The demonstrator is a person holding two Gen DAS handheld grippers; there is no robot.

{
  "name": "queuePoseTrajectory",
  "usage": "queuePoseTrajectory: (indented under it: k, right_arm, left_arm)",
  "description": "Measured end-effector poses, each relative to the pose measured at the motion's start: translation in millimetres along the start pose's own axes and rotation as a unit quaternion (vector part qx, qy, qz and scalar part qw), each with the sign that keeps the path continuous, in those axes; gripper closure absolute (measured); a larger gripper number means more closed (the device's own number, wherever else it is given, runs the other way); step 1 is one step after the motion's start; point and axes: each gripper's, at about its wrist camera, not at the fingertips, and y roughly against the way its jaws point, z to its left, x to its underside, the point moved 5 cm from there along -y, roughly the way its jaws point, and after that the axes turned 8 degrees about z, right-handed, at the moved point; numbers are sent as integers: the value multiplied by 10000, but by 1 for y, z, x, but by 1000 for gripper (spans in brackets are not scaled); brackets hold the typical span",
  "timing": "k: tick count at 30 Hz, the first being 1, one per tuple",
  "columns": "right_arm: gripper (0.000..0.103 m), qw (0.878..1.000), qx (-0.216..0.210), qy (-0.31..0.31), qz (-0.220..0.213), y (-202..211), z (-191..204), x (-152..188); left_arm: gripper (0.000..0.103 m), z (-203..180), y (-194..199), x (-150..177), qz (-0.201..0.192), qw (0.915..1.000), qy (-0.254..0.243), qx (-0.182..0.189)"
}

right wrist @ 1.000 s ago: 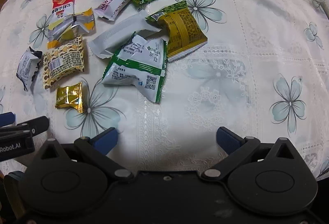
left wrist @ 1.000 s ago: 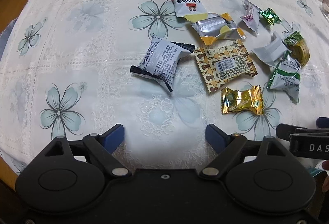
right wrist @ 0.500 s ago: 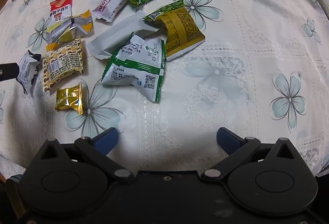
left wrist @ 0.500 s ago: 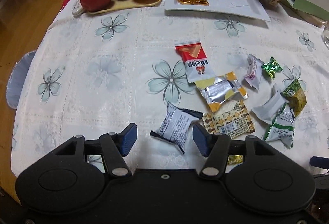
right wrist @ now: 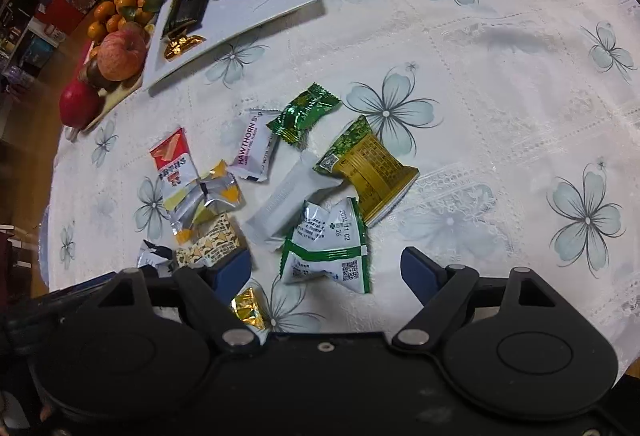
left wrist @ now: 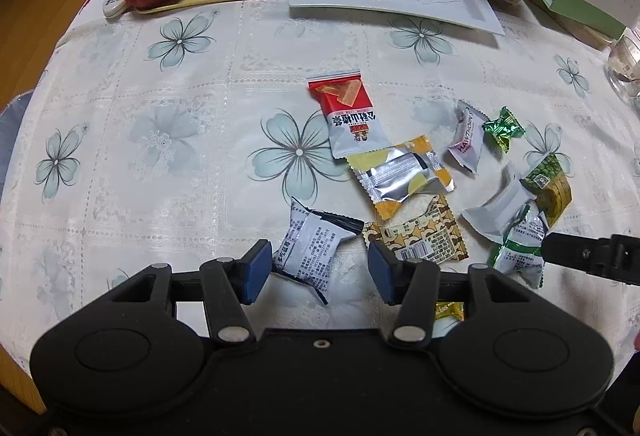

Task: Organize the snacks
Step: 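Grasp the white black-ended packet with the left tool while the right tool grasps the green-and-white packet, then carry both held packets back over the gold tray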

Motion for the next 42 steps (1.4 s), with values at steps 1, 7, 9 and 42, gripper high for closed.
queuePoseTrajectory:
  k: [1,7,9,42]
  right_arm:
    - [17,9999,83,-86,16,-4,-1,0]
    - [28,9989,351,-273,155,-33,5,-4]
    - [28,9983,512,-249,76,-40,10,-4]
    - [57,9986,448,25,-293,-2,2,12]
  left_arm:
    - [45,1,-2,1,24,10000,27,-2]
    - [45,10,-10,1,144,9995,290,44]
    - [45,12,-10,-1,117,9993,347,30]
    - [64,-1,-6,6,77,9992,322,231]
